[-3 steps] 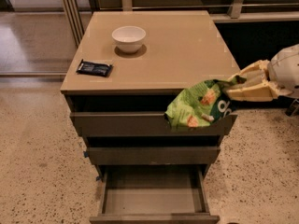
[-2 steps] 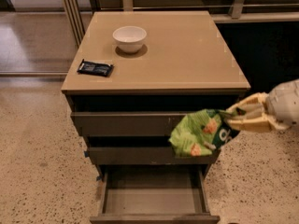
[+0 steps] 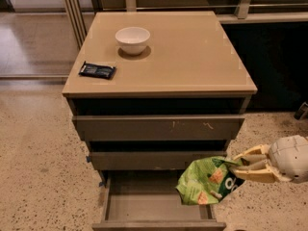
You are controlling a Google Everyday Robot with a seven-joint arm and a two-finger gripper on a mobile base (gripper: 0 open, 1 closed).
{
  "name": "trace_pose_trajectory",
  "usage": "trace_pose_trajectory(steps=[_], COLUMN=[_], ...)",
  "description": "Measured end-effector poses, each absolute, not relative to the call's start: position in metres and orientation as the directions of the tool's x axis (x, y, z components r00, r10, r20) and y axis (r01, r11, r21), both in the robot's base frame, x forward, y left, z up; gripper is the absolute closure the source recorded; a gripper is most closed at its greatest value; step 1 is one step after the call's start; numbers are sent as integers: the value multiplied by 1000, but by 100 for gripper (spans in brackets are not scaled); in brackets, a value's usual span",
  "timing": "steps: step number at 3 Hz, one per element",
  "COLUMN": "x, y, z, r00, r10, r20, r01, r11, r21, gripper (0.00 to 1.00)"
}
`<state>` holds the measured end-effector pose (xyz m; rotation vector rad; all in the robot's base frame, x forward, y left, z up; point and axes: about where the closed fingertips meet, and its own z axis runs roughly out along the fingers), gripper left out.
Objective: Place green rice chip bag into bottom drawer
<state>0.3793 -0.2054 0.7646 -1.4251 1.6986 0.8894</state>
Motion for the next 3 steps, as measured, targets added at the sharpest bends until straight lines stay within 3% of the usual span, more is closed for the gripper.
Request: trace_pose_trajectory(steps=[2,3], x=[411,434], y=[-203,-197], z=[644,573], r00=[6,-7], r10=[-425,-350], r20=[-905,-937], r01=[-997,-1000], r11=[62,20], r21=[-35,0], gripper=[100,100])
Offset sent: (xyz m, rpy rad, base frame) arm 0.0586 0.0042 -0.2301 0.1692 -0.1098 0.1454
